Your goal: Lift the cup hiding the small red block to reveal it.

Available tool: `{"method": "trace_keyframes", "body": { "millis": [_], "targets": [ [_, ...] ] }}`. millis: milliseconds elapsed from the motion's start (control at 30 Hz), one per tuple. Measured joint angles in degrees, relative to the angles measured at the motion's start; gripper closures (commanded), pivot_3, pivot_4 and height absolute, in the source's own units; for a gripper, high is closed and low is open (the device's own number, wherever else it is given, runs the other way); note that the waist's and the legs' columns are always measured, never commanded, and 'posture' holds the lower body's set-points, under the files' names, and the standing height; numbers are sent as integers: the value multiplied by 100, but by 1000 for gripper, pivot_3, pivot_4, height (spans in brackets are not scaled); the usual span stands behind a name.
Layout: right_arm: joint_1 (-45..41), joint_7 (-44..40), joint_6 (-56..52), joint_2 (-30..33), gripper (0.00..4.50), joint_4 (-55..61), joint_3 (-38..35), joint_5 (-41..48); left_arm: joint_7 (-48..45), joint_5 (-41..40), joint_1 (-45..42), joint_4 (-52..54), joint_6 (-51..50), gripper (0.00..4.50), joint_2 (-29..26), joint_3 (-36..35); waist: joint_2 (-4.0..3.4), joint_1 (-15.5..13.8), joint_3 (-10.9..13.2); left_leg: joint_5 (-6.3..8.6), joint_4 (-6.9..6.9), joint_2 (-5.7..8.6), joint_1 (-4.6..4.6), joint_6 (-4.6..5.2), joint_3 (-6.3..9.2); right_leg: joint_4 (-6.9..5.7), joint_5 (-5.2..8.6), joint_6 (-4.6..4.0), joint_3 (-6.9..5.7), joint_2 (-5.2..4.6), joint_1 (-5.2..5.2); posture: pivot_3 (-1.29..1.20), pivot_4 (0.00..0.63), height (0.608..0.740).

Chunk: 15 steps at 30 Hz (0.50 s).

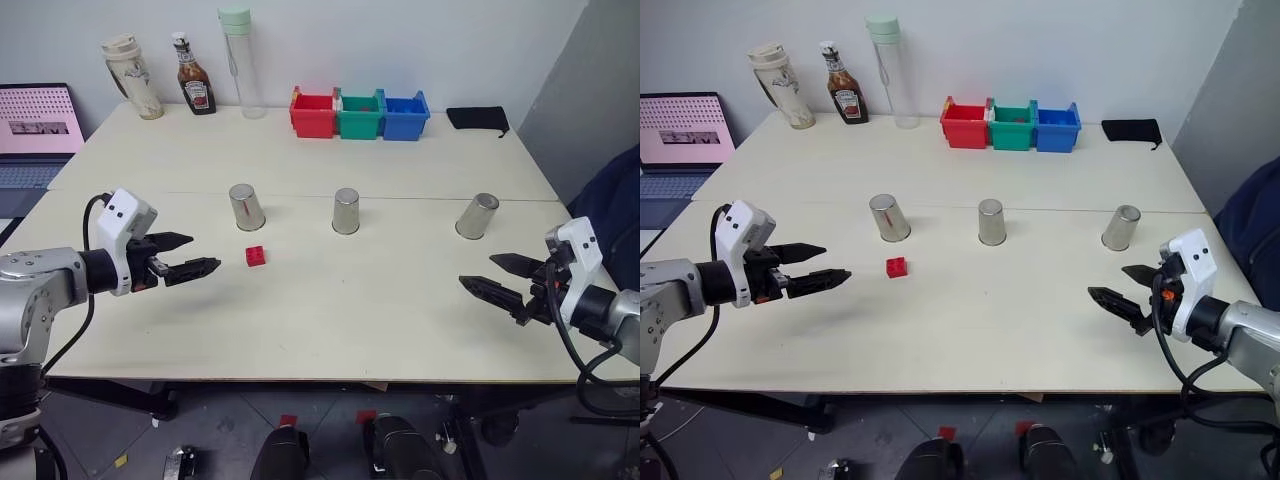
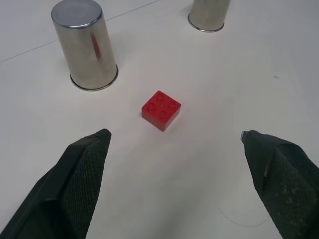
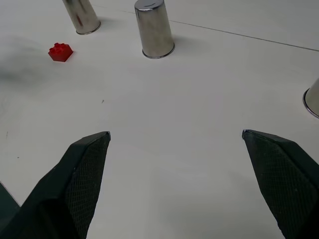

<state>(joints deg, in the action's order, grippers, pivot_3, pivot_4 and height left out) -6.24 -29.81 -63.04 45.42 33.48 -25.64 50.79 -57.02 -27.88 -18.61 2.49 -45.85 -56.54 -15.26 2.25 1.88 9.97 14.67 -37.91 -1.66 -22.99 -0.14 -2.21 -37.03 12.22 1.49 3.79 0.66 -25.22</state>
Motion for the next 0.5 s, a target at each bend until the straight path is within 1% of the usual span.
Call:
{"method": "trace_keyframes", "body": {
  "millis": [500],
  "targets": [
    [105, 78, 108, -23, 0, 0, 4, -4, -57, -15, -23, 26, -1, 41, 0, 5, 0, 0, 0, 0, -1, 0, 1, 0, 0, -3, 0, 1, 1, 0, 1, 0, 150, 740]
  ]
}}
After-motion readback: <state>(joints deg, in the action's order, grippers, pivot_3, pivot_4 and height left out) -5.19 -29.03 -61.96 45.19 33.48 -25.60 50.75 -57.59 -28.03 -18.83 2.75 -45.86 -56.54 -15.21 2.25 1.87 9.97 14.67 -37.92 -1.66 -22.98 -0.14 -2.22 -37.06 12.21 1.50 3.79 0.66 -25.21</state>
